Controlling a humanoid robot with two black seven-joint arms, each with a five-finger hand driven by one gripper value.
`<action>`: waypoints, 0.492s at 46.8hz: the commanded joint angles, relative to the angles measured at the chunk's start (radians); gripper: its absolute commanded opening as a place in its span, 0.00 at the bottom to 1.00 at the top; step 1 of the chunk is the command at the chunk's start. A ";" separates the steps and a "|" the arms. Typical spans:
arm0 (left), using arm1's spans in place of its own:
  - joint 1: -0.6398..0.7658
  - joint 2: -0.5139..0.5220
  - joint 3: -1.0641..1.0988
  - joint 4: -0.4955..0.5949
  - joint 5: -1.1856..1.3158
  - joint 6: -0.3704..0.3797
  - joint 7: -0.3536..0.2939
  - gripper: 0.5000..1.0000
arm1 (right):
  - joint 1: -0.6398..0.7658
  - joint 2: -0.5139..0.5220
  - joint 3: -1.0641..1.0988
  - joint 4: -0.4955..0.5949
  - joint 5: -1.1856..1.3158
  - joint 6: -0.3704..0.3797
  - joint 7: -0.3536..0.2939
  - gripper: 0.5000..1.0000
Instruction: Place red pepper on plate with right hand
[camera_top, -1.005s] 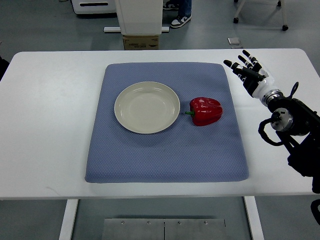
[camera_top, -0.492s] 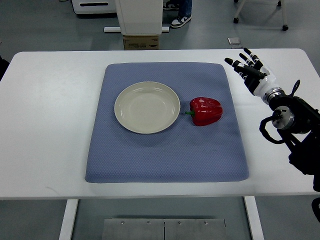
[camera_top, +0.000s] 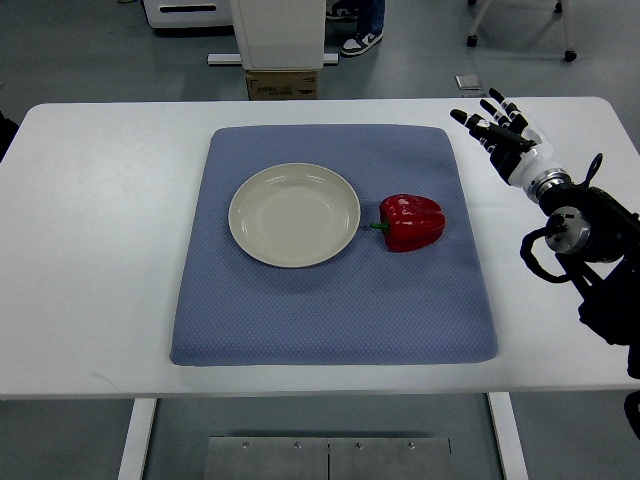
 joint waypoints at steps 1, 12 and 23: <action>0.000 0.000 0.000 0.000 0.000 0.001 0.000 1.00 | 0.001 -0.001 -0.005 0.003 -0.005 0.002 -0.003 1.00; 0.000 0.000 0.000 0.000 0.000 0.000 0.000 1.00 | 0.028 -0.058 -0.115 0.015 -0.009 0.039 0.000 0.99; 0.000 0.000 0.000 0.000 0.000 0.000 0.000 1.00 | 0.106 -0.173 -0.318 0.078 -0.009 0.165 0.000 1.00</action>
